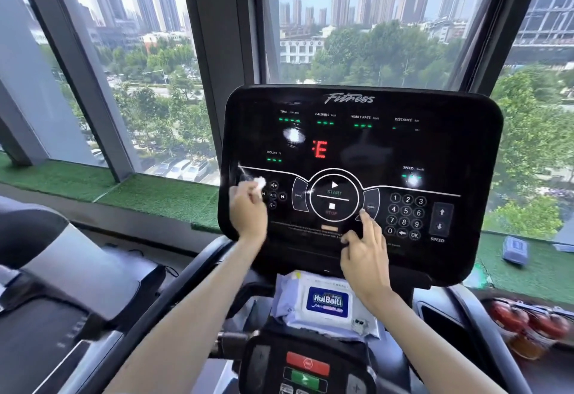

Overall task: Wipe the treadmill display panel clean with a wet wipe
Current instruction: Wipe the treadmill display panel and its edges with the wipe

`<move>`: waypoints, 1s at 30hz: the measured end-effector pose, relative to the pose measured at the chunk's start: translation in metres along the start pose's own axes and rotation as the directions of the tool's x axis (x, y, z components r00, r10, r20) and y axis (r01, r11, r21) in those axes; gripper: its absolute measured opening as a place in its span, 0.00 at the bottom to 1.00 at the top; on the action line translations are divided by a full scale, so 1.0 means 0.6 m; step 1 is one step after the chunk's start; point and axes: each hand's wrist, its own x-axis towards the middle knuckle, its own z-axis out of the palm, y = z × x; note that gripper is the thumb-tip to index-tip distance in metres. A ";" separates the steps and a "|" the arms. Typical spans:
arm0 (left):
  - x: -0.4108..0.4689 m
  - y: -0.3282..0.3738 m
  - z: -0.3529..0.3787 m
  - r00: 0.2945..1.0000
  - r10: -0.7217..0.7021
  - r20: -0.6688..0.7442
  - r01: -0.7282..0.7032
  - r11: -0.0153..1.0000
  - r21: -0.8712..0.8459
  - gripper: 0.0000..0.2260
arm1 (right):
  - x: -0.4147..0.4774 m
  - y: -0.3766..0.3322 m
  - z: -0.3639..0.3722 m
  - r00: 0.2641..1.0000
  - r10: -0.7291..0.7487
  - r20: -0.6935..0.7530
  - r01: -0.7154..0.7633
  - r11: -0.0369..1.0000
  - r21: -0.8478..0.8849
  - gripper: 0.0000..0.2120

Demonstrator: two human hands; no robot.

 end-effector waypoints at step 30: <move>-0.164 0.119 0.109 0.845 0.337 0.416 -0.316 0.941 -0.119 0.03 | -0.026 0.124 -0.090 0.994 0.087 0.060 -0.089 0.995 0.044 0.04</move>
